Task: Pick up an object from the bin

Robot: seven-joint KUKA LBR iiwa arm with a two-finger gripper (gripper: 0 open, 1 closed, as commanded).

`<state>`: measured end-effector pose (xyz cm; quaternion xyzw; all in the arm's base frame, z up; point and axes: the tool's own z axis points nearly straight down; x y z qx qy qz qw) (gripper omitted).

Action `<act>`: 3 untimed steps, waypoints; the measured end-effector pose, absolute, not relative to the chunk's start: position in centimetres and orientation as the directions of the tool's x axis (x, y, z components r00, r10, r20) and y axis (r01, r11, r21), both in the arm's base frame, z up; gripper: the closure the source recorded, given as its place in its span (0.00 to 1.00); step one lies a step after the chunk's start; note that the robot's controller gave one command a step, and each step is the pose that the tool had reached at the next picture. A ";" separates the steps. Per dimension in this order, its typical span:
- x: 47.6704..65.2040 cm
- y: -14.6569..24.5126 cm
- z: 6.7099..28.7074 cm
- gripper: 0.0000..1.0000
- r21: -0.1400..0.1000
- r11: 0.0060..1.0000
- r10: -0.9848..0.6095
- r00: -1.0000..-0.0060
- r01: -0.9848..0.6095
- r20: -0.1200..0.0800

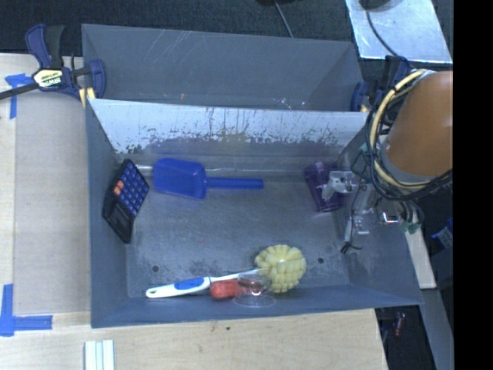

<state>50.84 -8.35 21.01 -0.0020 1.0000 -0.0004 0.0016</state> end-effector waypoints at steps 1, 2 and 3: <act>50.8 -8.4 21.0 0.00 -0.001 1.000 -0.004 -1.000 -0.004 -0.003; 48.5 -3.3 14.1 0.00 0.002 0.998 -0.059 -0.998 -0.059 0.002; 52.7 -2.0 14.0 0.00 -0.002 1.000 0.019 -1.000 0.019 -0.018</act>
Offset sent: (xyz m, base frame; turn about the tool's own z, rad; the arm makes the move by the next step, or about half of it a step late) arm -0.0215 0.0481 -0.0662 -0.0503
